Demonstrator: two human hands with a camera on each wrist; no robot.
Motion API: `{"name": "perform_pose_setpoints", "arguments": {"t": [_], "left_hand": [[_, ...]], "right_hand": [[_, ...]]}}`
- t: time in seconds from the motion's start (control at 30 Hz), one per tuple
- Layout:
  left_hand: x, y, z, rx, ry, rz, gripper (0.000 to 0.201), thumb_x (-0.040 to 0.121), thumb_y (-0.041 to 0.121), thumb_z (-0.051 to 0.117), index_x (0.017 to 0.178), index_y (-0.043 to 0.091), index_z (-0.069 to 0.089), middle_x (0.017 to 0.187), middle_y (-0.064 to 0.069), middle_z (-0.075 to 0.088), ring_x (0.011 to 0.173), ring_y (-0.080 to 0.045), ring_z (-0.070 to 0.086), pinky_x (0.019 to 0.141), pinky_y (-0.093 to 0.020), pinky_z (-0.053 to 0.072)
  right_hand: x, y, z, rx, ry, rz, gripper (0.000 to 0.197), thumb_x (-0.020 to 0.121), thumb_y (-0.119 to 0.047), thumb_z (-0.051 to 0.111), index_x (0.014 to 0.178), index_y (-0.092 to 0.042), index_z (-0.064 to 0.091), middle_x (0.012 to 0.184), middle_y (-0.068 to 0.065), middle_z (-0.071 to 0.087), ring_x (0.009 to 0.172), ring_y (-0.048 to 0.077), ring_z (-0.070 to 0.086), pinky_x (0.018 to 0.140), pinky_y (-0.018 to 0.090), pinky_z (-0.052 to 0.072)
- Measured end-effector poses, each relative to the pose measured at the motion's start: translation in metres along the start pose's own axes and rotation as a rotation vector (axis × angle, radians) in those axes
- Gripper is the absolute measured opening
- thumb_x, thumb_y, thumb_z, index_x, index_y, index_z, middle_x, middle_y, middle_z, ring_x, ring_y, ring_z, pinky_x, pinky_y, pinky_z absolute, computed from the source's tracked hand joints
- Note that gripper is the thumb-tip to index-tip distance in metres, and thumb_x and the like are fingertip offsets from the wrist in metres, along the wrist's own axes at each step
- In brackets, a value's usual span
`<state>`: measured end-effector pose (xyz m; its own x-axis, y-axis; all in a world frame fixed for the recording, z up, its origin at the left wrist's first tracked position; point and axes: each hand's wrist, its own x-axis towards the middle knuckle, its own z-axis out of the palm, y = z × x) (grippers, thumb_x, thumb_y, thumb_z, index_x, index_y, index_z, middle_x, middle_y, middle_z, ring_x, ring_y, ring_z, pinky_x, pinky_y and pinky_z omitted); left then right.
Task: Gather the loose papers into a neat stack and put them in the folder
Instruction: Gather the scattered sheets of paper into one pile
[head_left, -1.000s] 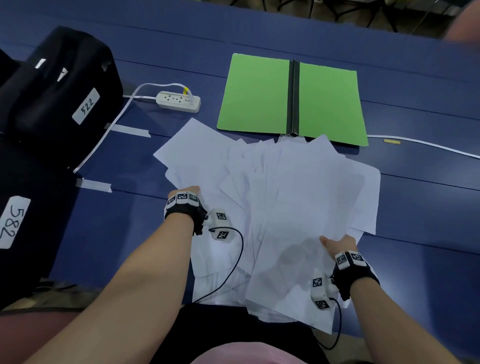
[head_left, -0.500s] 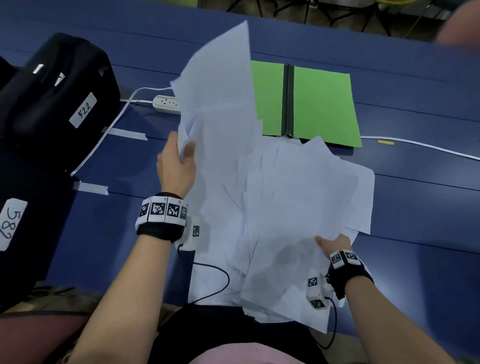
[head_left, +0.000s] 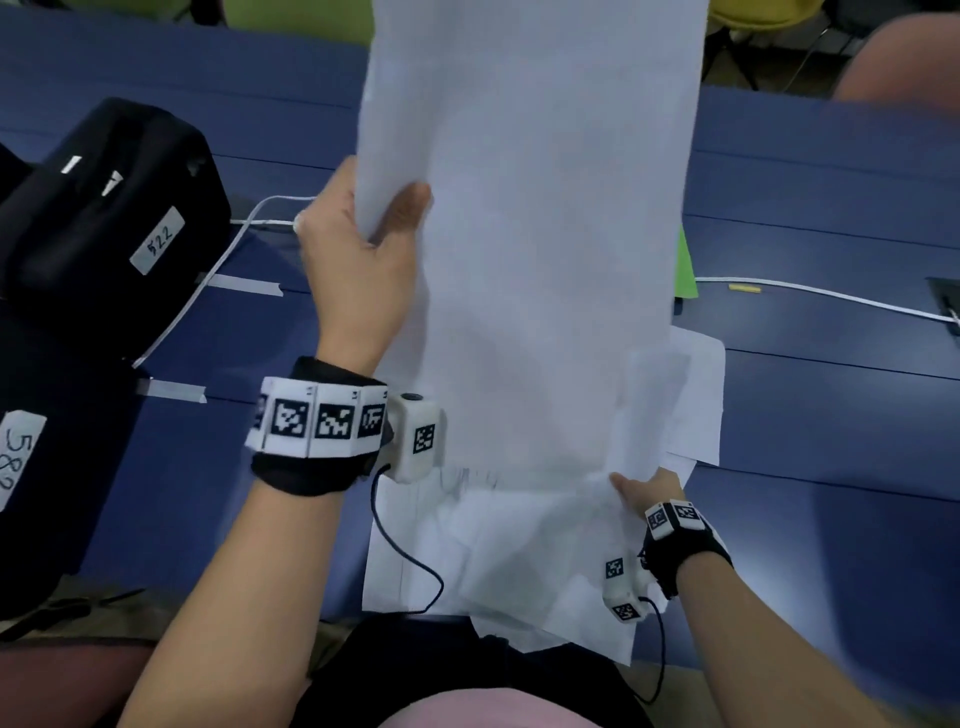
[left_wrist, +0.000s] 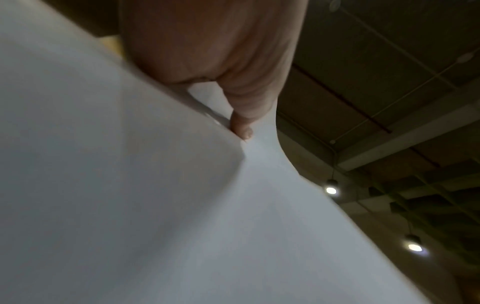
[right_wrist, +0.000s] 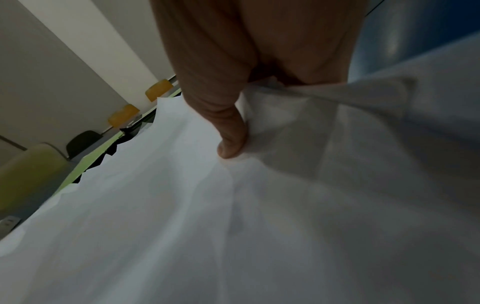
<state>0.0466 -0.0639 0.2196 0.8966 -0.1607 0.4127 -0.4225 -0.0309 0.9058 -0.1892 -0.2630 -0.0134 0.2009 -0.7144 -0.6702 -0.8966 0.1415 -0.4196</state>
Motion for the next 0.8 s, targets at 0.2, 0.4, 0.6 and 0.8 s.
{"name": "perform_pose_setpoints", "arguments": {"t": [0.2,0.4,0.6,0.8], "left_hand": [[-0.055,-0.094,0.038,0.178,-0.174,-0.453,0.019,0.088,0.029,0.062,0.098,0.014,0.069,0.086,0.004,0.069,0.080,-0.015,0.065,0.076,-0.030,0.053],[-0.120,-0.162,0.040,0.339,-0.566,-0.790,0.073,0.063,0.079,0.058,0.081,0.008,0.062,0.083,-0.013,0.065,0.079,-0.025,0.061,0.070,-0.032,0.044],[-0.138,-0.172,0.057,0.397,-0.665,-0.788,0.081,0.052,0.097,0.024,0.057,0.017,0.036,0.062,-0.004,0.044,0.060,-0.016,0.040,0.061,-0.029,0.031],[-0.126,-0.200,0.015,0.582,-0.377,-0.882,0.014,0.083,0.026,0.064,0.088,0.013,0.065,0.104,-0.009,0.063,0.097,-0.028,0.061,0.082,-0.030,0.047]], "right_hand": [[0.006,0.008,-0.009,0.012,-0.077,-0.046,0.030,0.094,-0.034,0.050,0.081,-0.009,0.059,0.094,0.017,0.062,0.077,0.024,0.054,0.072,0.032,0.044],[0.022,0.025,-0.012,0.655,-0.350,0.110,0.091,0.056,-0.082,0.062,0.123,-0.021,0.062,0.119,0.009,0.068,0.115,0.030,0.061,0.103,0.048,0.043],[0.018,0.021,-0.008,0.292,-0.247,0.017,0.078,0.057,-0.053,0.083,0.109,0.000,0.060,0.105,0.008,0.069,0.098,0.029,0.065,0.093,0.046,0.052],[0.018,0.026,-0.021,0.328,-0.075,-0.030,0.039,0.084,-0.017,0.069,0.116,0.003,0.060,0.112,0.015,0.065,0.097,0.031,0.062,0.087,0.040,0.050]]}}
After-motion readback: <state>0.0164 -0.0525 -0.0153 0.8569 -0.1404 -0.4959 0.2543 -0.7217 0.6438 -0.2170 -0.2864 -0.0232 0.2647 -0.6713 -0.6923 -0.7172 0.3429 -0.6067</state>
